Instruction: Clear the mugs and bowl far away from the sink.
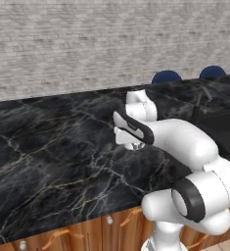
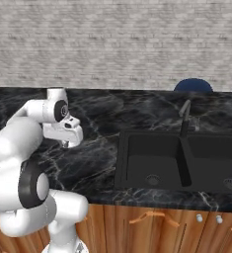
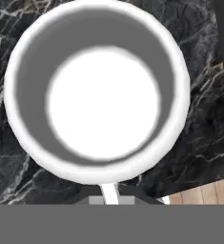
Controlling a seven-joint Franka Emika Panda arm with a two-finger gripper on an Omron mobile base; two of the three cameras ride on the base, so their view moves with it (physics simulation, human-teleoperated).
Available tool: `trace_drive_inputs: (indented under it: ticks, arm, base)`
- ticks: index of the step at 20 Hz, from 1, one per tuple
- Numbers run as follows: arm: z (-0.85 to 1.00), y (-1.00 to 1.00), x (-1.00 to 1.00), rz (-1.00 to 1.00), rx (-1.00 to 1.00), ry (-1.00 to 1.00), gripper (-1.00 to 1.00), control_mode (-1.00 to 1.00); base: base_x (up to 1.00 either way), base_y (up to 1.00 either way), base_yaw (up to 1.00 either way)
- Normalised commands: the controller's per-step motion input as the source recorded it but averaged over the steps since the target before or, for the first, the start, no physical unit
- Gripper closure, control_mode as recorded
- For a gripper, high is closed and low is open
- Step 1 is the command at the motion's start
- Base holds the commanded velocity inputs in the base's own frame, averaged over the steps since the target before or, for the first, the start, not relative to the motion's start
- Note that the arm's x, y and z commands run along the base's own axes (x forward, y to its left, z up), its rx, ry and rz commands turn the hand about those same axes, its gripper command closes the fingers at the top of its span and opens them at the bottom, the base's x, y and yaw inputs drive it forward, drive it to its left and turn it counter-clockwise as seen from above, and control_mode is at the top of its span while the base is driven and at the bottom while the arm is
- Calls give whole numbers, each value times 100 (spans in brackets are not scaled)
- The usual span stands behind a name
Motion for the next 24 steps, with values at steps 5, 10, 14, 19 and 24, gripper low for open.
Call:
trace_drive_inputs:
  ticks: [5,10,14,19,24]
  arm:
    - [50,-3,-47,7,-11,0,100,-100]
    - [42,0,-69,9,0,-14,100,-100]
    - [35,-7,-67,3,-1,-23,100,-100]
    - [26,-18,-53,0,2,-13,100,-100]
    - [30,-23,-61,0,5,-12,100,-100]
  base:
    - [0,0,0]
    - [0,0,0]
    - [0,0,0]
    - [0,0,0]
    - [0,0,0]
